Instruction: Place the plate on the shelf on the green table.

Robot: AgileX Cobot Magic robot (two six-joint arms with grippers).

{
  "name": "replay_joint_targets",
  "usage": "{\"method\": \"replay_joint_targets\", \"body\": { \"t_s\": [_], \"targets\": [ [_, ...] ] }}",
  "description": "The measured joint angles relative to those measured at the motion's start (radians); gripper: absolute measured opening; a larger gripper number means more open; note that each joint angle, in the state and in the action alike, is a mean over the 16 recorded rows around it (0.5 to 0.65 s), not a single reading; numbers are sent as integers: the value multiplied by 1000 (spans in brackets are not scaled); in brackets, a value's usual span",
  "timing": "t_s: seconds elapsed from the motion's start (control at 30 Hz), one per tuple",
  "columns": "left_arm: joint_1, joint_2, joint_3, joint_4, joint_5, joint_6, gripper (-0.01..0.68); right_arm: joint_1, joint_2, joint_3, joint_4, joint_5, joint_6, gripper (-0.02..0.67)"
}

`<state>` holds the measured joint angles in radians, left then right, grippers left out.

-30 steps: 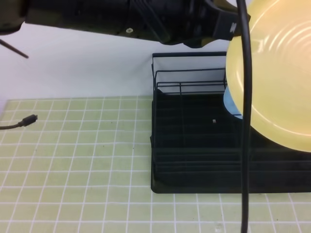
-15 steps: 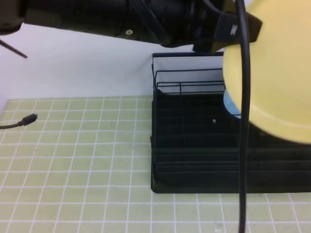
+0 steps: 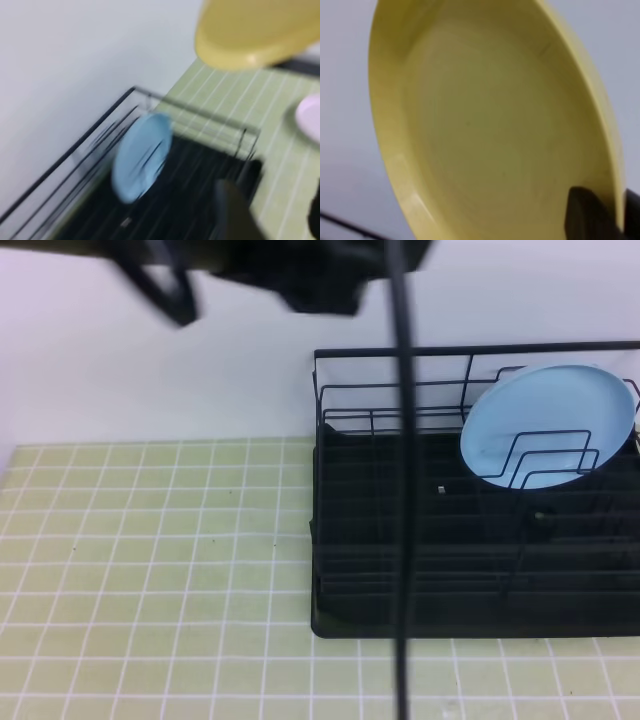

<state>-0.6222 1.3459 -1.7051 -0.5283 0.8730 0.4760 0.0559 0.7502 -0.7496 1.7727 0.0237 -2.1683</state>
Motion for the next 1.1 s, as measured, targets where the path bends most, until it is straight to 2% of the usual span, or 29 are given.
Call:
{"method": "replay_joint_targets", "body": {
  "t_s": [0.27, 0.4, 0.67, 0.9, 1.1],
  "targets": [
    [0, -130, 47, 352, 72, -137, 91, 89, 239, -88, -1, -67, -419, -4],
    [0, -219, 122, 509, 92, -237, 23, 123, 363, -136, 0, -86, -575, -4],
    [0, -484, 386, 726, 46, -440, 0, 143, 522, -209, 14, -127, -738, -4],
    [0, -728, 627, 866, -55, -601, -2, 144, 558, -220, 28, -149, -778, -4],
    [0, -855, 756, 969, -128, -699, -2, 145, 558, -199, 32, -146, -781, -4]
  ]
}}
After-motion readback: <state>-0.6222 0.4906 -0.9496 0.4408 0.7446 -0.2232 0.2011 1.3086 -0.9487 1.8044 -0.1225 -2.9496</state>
